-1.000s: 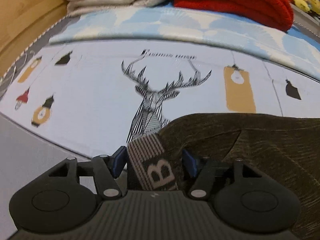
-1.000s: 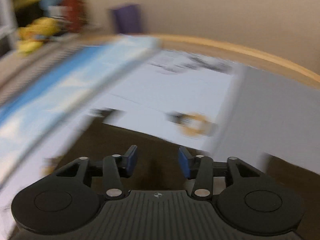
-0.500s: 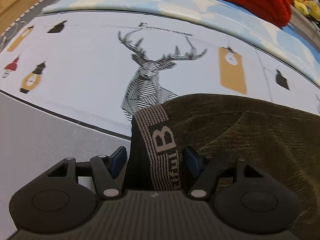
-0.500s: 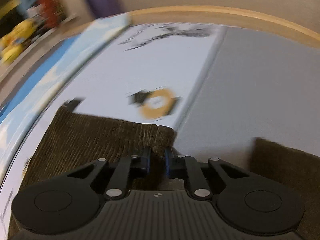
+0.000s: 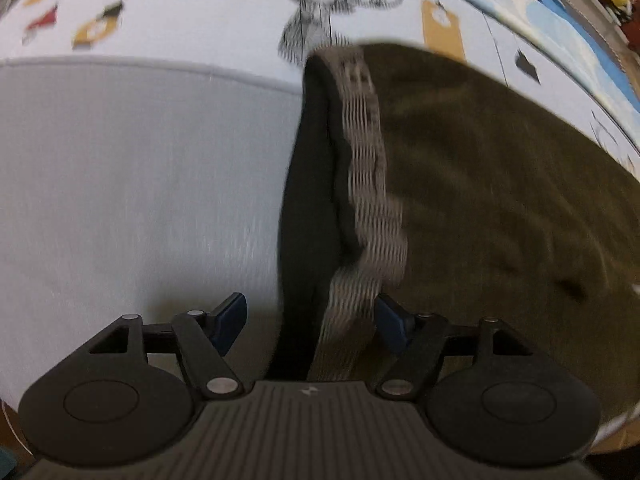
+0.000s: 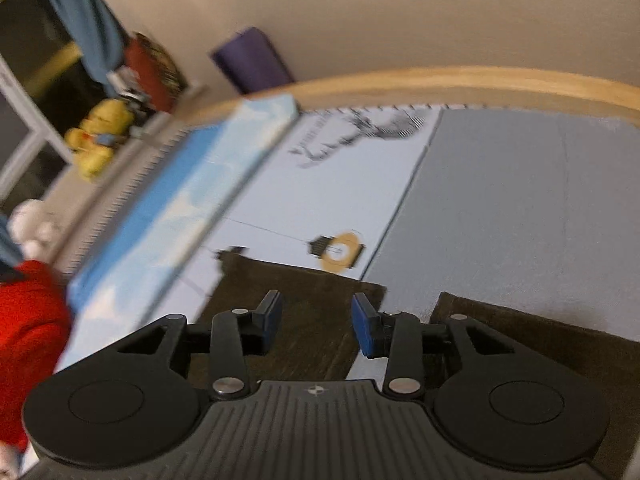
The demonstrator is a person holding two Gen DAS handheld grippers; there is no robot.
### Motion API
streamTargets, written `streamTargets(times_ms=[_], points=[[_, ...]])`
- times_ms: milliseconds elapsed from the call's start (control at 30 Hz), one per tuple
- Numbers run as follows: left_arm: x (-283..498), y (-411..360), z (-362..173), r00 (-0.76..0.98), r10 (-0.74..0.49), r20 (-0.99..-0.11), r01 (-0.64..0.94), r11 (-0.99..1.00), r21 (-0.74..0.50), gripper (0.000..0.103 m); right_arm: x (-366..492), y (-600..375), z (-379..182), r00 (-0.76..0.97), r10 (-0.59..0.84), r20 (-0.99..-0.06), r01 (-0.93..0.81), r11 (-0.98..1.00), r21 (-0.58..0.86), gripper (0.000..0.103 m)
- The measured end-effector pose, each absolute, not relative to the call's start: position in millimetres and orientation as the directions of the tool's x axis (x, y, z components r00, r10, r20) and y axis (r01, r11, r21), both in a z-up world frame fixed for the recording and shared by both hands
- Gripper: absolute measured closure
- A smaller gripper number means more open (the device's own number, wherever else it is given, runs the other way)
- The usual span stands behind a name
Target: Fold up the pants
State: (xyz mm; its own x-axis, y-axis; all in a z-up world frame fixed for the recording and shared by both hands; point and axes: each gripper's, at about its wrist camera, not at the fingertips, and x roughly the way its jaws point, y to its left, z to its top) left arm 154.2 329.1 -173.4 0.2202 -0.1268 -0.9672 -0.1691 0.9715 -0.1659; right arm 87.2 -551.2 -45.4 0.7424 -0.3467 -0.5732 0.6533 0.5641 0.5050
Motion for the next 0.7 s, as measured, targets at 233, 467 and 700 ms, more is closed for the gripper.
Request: streamTargets(times_ms=[233,467,700], points=[[111,326,-175,0.259,-0.118,-0.959,-0.066,0.988,-0.139,0.075,-2,-529,-23,0.771,-0.298,-0.563,0.602,0.631,0.489,0.058],[90,289,-138,0.313,0.137,-0.940,-0.036,0.991,0.133,0.068,-37,-532,-60,0.653,-0.254,-0.713,0.633,0.700,0.330,0.057],[72,254,-135,0.288,-0.063,-0.956,0.161,0.987,-0.016,0.059,-44,-563,-116,0.477,-0.235,-0.847,0.668,0.723,0.176,0.057]])
